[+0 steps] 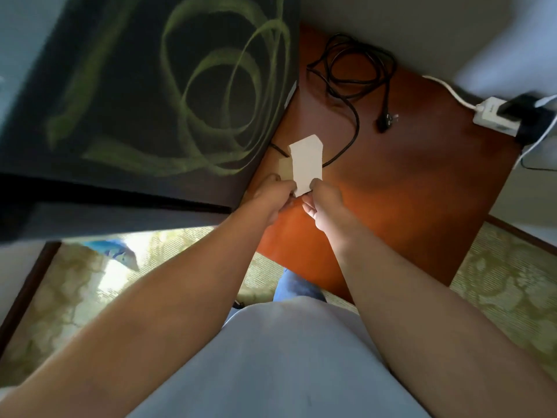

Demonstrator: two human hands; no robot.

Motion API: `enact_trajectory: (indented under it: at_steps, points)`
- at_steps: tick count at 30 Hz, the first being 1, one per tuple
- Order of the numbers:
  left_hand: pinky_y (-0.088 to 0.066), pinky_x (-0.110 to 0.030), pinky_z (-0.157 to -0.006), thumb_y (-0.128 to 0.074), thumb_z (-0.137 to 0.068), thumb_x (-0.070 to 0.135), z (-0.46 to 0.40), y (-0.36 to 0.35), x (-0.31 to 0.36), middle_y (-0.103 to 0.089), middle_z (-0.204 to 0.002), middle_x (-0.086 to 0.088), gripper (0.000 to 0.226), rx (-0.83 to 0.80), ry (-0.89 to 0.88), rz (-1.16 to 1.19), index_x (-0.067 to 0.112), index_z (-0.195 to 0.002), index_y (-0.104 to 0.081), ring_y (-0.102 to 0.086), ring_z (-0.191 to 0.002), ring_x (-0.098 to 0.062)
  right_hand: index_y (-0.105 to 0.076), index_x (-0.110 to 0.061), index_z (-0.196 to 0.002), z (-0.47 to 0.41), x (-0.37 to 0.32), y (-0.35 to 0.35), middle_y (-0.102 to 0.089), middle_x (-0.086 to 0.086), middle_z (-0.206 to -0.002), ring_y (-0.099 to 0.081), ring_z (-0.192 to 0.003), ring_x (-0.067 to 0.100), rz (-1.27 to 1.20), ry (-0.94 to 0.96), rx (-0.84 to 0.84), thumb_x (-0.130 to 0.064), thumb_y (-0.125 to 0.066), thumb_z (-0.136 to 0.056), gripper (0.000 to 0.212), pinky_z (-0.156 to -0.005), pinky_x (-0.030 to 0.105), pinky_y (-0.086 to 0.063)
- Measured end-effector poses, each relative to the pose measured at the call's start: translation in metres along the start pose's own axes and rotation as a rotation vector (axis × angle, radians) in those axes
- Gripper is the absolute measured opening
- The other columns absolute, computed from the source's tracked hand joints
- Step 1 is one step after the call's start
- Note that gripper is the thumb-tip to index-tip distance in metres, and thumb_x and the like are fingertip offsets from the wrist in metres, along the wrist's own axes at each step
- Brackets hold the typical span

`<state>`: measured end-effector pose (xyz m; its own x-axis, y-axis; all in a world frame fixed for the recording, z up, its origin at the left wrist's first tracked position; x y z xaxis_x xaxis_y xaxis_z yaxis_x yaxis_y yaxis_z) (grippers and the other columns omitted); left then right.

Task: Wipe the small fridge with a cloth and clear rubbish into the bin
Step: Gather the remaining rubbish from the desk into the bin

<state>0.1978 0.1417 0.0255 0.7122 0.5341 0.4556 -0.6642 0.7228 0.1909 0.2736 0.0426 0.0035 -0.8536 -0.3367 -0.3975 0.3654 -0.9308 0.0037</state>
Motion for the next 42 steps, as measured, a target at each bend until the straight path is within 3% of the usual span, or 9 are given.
enact_trajectory:
  at_steps: [3, 7, 10, 13, 17, 20, 31, 36, 42]
  points:
    - [-0.054, -0.034, -0.074, -0.066, -0.082, 0.012, 0.016, 0.019, -0.027, -0.070, -0.109, -0.018, 0.026, -0.017, -0.017, -0.005, 0.014, -0.107, -0.060, -0.062, -0.080, -0.022, -0.063, -0.009, -0.109, 0.028, 0.034, -0.003, -0.065, 0.006, -0.084, -0.055, -0.066, 0.018, -0.053, -0.027, -0.018, -0.011, -0.049, -0.089, 0.025, -0.092, 0.033, -0.055]
    - [-0.047, -0.034, -0.072, -0.067, -0.080, 0.009, 0.049, 0.048, -0.068, -0.072, -0.100, -0.020, 0.035, -0.076, -0.039, 0.026, 0.006, -0.115, -0.065, -0.060, -0.078, -0.022, -0.063, -0.009, -0.119, 0.069, 0.084, -0.008, -0.066, 0.004, -0.095, -0.055, -0.061, 0.011, -0.097, 0.004, -0.055, -0.018, -0.059, -0.089, 0.031, -0.074, 0.028, -0.056]
    - [-0.050, -0.035, -0.072, -0.067, -0.081, 0.006, 0.073, 0.079, -0.106, -0.071, -0.095, -0.016, 0.040, -0.138, -0.062, 0.074, 0.004, -0.121, -0.063, -0.061, -0.077, -0.022, -0.061, -0.007, -0.110, 0.099, 0.124, -0.016, -0.063, 0.010, -0.104, -0.060, -0.079, 0.016, -0.088, 0.040, -0.031, -0.020, -0.064, -0.091, 0.022, -0.078, 0.032, -0.059]
    - [-0.057, -0.031, -0.075, -0.066, -0.089, 0.003, 0.099, 0.125, -0.150, -0.070, -0.095, -0.010, 0.024, -0.151, -0.060, 0.166, 0.007, -0.112, -0.062, -0.066, -0.078, -0.019, -0.061, -0.007, -0.106, 0.129, 0.173, -0.039, -0.064, 0.013, -0.101, -0.062, -0.085, 0.023, -0.007, 0.059, 0.000, -0.019, -0.064, -0.093, 0.018, -0.085, 0.037, -0.059]
    - [-0.057, -0.027, -0.073, -0.065, -0.092, 0.006, 0.123, 0.196, -0.214, -0.071, -0.097, -0.005, 0.014, -0.129, -0.005, 0.288, 0.015, -0.102, -0.060, -0.069, -0.084, -0.017, -0.061, -0.008, -0.103, 0.161, 0.237, -0.088, -0.063, 0.011, -0.082, -0.055, -0.060, 0.018, 0.090, 0.074, 0.027, -0.017, -0.064, -0.094, 0.013, -0.060, 0.031, -0.050]
    - [-0.056, -0.027, -0.074, -0.065, -0.090, 0.004, 0.129, 0.252, -0.245, -0.072, -0.097, -0.002, 0.019, -0.073, 0.009, 0.428, 0.016, -0.103, -0.059, -0.069, -0.081, -0.014, -0.061, -0.010, -0.099, 0.180, 0.272, -0.131, -0.061, 0.011, -0.081, -0.053, -0.057, 0.018, 0.175, 0.085, -0.001, -0.016, -0.064, -0.093, 0.009, -0.053, 0.027, -0.048]
    - [-0.056, -0.025, -0.063, -0.061, -0.092, 0.005, 0.111, 0.401, -0.290, -0.074, -0.113, -0.006, 0.029, 0.093, -0.045, 0.806, 0.012, -0.120, -0.060, -0.072, -0.083, -0.013, -0.061, -0.013, -0.082, 0.211, 0.316, -0.279, -0.064, 0.009, -0.078, -0.063, -0.074, 0.027, 0.462, 0.171, -0.106, -0.019, -0.066, -0.092, 0.013, -0.083, 0.046, -0.058]
    - [-0.055, -0.024, -0.059, -0.062, -0.092, 0.002, 0.088, 0.457, -0.284, -0.073, -0.111, -0.010, 0.030, 0.157, -0.021, 0.902, 0.006, -0.121, -0.059, -0.070, -0.078, -0.016, -0.068, -0.011, -0.091, 0.196, 0.323, -0.349, -0.067, 0.008, -0.078, -0.063, -0.067, 0.022, 0.552, 0.170, -0.148, -0.021, -0.069, -0.089, 0.011, -0.073, 0.037, -0.056]
    - [-0.056, -0.025, -0.066, -0.067, -0.087, 0.000, 0.034, 0.540, -0.250, -0.074, -0.111, -0.009, 0.042, 0.260, 0.015, 0.959, 0.010, -0.126, -0.058, -0.072, -0.087, -0.016, -0.065, -0.014, -0.090, 0.166, 0.302, -0.450, -0.069, 0.007, -0.084, -0.065, -0.074, 0.021, 0.612, 0.120, -0.211, -0.019, -0.067, -0.091, 0.005, -0.086, 0.040, -0.058]
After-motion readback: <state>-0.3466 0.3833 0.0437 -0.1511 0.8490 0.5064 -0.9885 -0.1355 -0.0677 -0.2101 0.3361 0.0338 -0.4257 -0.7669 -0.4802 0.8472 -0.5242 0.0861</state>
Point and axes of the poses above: each hand's wrist, its own z-axis away from the middle knuckle, its own y-axis out of the back of the hand, x = y × z, the point moved 4 cm from there along -z, towards the middle knuckle
